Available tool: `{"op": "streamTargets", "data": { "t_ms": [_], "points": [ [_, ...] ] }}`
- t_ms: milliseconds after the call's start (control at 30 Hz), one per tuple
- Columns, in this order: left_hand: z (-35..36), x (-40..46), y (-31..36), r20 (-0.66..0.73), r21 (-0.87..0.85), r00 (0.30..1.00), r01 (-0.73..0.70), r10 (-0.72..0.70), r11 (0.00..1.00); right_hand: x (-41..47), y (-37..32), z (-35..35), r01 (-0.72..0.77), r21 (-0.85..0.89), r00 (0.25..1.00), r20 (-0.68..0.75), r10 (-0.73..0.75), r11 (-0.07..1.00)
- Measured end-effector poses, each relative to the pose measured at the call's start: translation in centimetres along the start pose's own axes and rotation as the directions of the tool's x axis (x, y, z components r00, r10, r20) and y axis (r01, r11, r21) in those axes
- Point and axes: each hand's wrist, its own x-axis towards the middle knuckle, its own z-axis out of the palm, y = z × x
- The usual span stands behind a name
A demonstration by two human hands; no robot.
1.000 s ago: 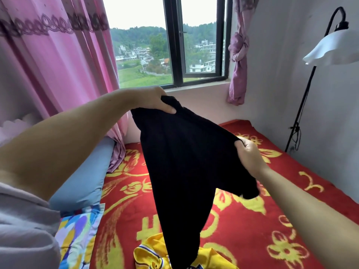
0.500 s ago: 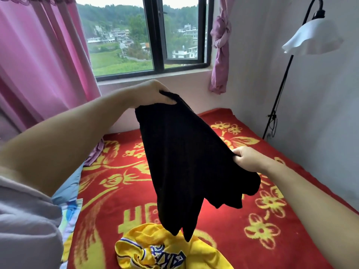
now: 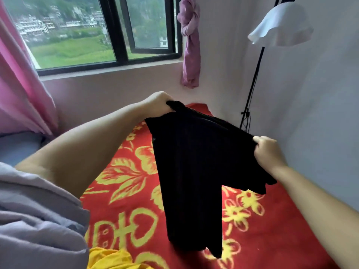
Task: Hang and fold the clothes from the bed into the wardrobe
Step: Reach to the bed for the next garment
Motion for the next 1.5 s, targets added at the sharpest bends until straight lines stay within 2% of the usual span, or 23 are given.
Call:
{"op": "streamTargets", "data": {
  "t_ms": [133,233,367,433,500,600,667,700,733,800,833,867,933,967,1033,1067,1100,1167,1200,1233,1300,1400,1500],
  "points": [
    [0.3,4.0,3.5,-0.128,-0.167,0.988,-0.107,0.086,0.98,4.9,3.8,-4.0,-0.009,-0.055,0.983,-0.184,-0.001,0.998],
    [0.3,5.1,4.1,-0.099,-0.241,0.987,-0.145,0.124,0.96,6.8,5.1,-5.7,0.076,-0.075,0.976,-0.197,-0.09,0.994],
    [3.7,3.6,0.0,0.054,-0.181,0.997,-0.042,0.052,0.983,5.1,4.4,-3.1,0.203,-0.084,0.979,0.003,-0.204,0.976],
    [6.7,0.7,-3.0,0.221,-0.156,0.975,0.023,0.013,0.988,2.1,4.1,0.5,0.251,-0.1,0.955,0.188,-0.229,0.963],
    [10.9,-2.9,-6.2,0.39,-0.101,0.921,0.056,-0.012,0.993,-2.2,3.6,4.8,0.336,-0.14,0.909,0.306,-0.282,0.931],
    [19.9,-9.6,-11.8,0.528,0.008,0.848,0.044,-0.041,0.999,-10.7,3.2,12.6,0.54,-0.087,0.791,0.392,-0.469,0.837],
    [26.9,-15.4,-15.1,0.56,0.136,0.828,-0.058,-0.029,0.989,-16.7,3.4,18.3,0.615,-0.028,0.694,0.493,-0.525,0.788],
    [30.4,-18.3,-16.6,0.563,0.223,0.826,-0.158,0.005,0.962,-19.8,3.8,21.4,0.63,-0.009,0.63,0.589,-0.506,0.776],
    [33.6,-21.3,-17.8,0.572,0.291,0.82,-0.234,0.027,0.928,-23.1,4.2,24.5,0.639,0.011,0.531,0.717,-0.452,0.769],
    [39.5,-27.1,-19.5,0.626,0.391,0.78,-0.325,0.01,0.861,-30.3,5.2,29.7,0.636,0.086,0.255,0.914,-0.315,0.767],
    [42.0,-29.8,-20.0,0.675,0.426,0.734,-0.309,-0.071,0.85,-33.3,5.2,31.1,0.57,0.1,0.171,0.956,-0.237,0.815],
    [44.0,-31.8,-20.5,0.692,0.467,0.704,-0.267,-0.16,0.843,-35.5,5.1,31.9,0.489,0.096,0.154,0.969,-0.194,0.867],
    [46.4,-33.9,-20.6,0.677,0.525,0.693,-0.222,-0.246,0.821,-37.5,5.2,32.3,0.358,0.09,0.211,0.962,-0.174,0.929],
    [46.9,-34.2,-20.1,0.65,0.533,0.716,-0.192,-0.254,0.824,-37.6,5.4,32.2,0.316,0.111,0.222,0.957,-0.187,0.942],
    [47.5,-33.3,-18.7,0.562,0.486,0.811,-0.167,-0.161,0.858,-36.3,6.7,31.4,0.237,0.146,0.213,0.957,-0.198,0.961],
    [47.7,-32.4,-17.6,0.515,0.461,0.852,-0.178,-0.098,0.87,-35.0,7.4,30.9,0.169,0.133,0.25,0.953,-0.173,0.977],
    [47.8,-31.2,-16.2,0.473,0.428,0.88,-0.192,-0.037,0.883,-33.6,8.2,30.5,0.088,0.102,0.322,0.938,-0.125,0.991],
    [48.7,-29.3,-13.1,0.403,0.319,0.908,-0.259,0.117,0.912,-30.5,10.3,30.2,-0.088,0.026,0.517,0.856,0.023,0.996],
    [49.5,-28.6,-11.5,0.403,0.269,0.897,-0.304,0.18,0.914,-29.1,11.4,30.3,-0.176,0.005,0.6,0.793,0.104,0.984],
    [50.7,-28.2,-9.8,0.413,0.219,0.88,-0.348,0.237,0.912,-27.8,12.4,30.5,-0.246,0.0,0.65,0.742,0.165,0.969],
    [53.5,-28.1,-6.8,0.455,0.143,0.836,-0.407,0.305,0.902,-26.3,13.5,31.6,-0.311,0.014,0.655,0.728,0.204,0.95],
    [57.9,-29.8,-3.0,0.581,0.124,0.777,-0.376,0.24,0.918,-26.9,13.0,34.1,-0.223,-0.004,0.533,0.837,0.126,0.975],
    [59.6,-30.4,-1.0,0.522,0.125,0.841,-0.245,0.146,0.961,-28.1,12.2,35.9,-0.078,-0.121,0.501,0.853,0.144,0.99]
  ]
}}
